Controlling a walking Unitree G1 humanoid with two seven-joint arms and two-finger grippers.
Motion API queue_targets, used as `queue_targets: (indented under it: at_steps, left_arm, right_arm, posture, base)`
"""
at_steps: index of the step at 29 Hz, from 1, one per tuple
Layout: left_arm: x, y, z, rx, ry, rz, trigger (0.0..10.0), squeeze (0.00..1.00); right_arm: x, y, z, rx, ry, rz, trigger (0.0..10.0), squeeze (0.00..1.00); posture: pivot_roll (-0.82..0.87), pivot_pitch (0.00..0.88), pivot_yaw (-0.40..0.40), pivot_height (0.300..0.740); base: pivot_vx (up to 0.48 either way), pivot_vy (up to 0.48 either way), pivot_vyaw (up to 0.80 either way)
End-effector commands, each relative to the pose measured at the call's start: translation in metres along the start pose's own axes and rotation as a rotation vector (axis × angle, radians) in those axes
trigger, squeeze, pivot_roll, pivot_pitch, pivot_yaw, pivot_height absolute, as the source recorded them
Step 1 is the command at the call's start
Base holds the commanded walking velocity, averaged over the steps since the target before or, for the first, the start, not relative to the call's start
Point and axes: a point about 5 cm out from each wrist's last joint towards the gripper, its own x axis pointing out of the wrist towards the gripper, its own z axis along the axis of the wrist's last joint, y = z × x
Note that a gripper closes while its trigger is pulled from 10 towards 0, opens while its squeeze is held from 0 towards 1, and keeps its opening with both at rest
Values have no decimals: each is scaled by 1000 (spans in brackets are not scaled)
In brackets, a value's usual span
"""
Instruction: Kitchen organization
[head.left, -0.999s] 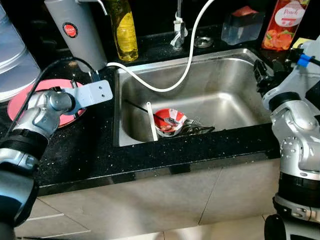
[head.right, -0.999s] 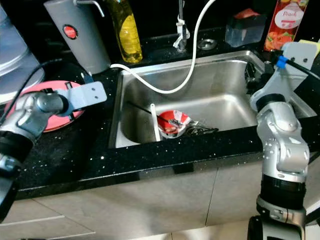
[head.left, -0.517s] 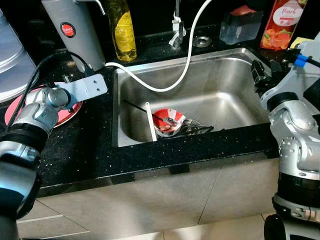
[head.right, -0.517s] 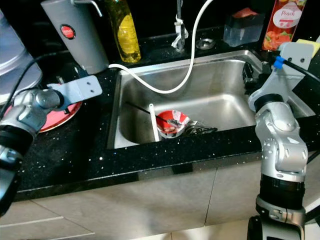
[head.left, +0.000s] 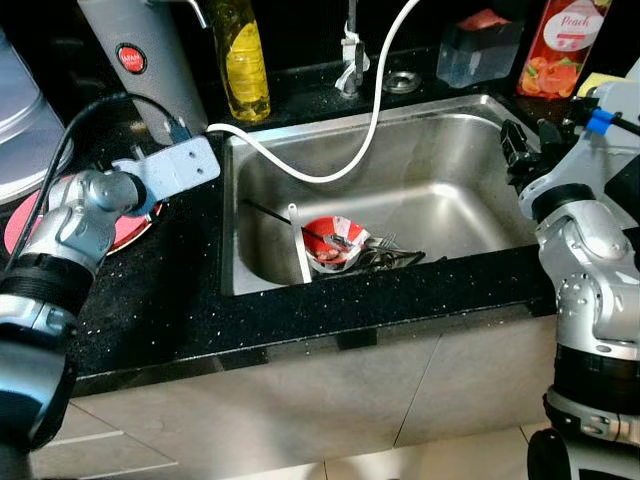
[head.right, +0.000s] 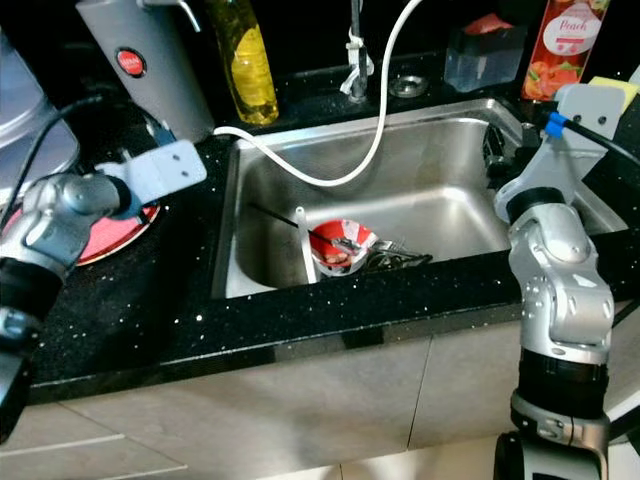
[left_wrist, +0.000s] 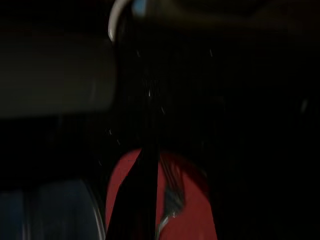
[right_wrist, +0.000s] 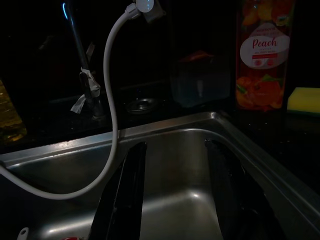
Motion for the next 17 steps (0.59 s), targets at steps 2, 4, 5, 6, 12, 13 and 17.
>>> queue_targets:
  at_steps: [2,4,5,6,12,13,17]
  left_arm:
    - [-9,10,-22,7,85,47,10000,0]
    - [-10,13,-23,10,92,68,10000,0]
    - [-10,14,-22,6,92,72,10000,0]
    - [-10,14,-22,2,91,73,10000,0]
    - [-2,5,-28,-60,107,47,10000,0]
    - [2,1,-28,-93,104,37,10000,0]
    - [9,-6,-30,-94,130,35,10000,0]
  right_arm:
    - [-1,5,1,3,-4,22,10000,0]
    - [0,6,1,3,-4,23,10000,0]
    - [0,6,1,3,-4,24,10000,0]
    - [0,6,1,3,-4,24,10000,0]
    - [1,7,1,7,-5,28,10000,0]
    - [1,7,1,8,-5,30,10000,0]
    - [2,7,1,8,-5,30,10000,0]
  posture:
    - [14,83,114,740]
    - [14,82,112,740]
    - [14,81,110,740]
    - [14,81,110,740]
    - [16,79,107,740]
    - [14,80,106,740]
    - [12,85,100,740]
  base:
    - [0,0,0]
    - [0,0,0]
    - [0,0,0]
    - [0,0,0]
    - [0,0,0]
    - [0,0,0]
    - [0,0,0]
